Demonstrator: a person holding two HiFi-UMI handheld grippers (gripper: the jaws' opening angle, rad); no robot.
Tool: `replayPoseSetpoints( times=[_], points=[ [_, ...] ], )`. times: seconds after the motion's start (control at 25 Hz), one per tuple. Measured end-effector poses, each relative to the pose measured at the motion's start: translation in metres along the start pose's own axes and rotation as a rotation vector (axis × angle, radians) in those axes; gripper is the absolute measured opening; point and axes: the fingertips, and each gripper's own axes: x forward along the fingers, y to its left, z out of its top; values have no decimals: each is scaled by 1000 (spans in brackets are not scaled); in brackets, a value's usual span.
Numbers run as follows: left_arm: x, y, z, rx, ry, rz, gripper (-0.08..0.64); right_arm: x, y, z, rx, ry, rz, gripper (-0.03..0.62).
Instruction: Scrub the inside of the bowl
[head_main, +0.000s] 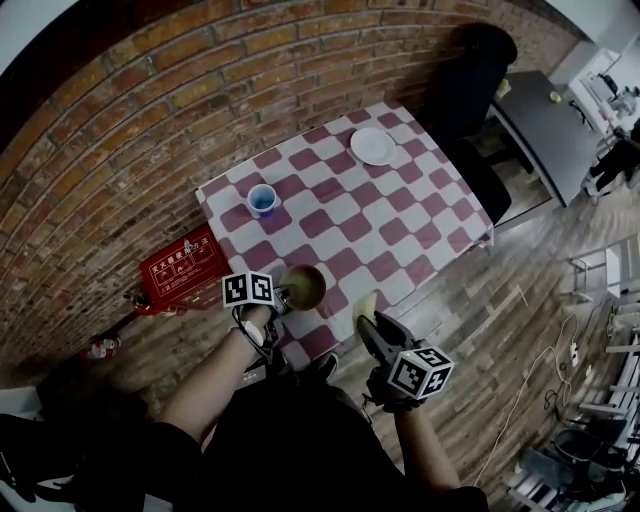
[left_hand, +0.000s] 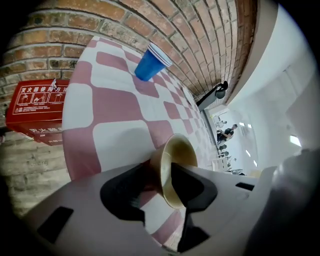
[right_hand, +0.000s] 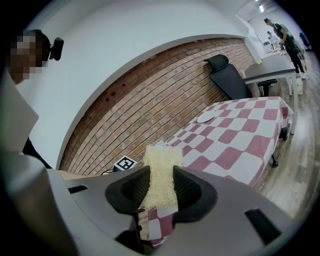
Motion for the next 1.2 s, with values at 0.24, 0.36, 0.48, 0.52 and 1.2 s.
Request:
replayPoseSetpoints(
  times=[0.24,0.36,0.48,0.52,1.2],
  points=[
    [-25,-5,13,26,-65,-53,210,-9,-1,15,-18,-33,-9,155],
    [-55,-12,21,26,-128,-144,212,-16,3,27,-44,-49,8,153],
    [-102,-15,35,65,-269,-165,210,-21,15,40,-79,-57,64,154],
    [-119,-17,39,118,-326,-136,210,-22,21,45,-89,-62,86,154],
    [-240,-166,-25,809,-706,-69,123,-20,97,81,-263,-192,208,154]
  ],
)
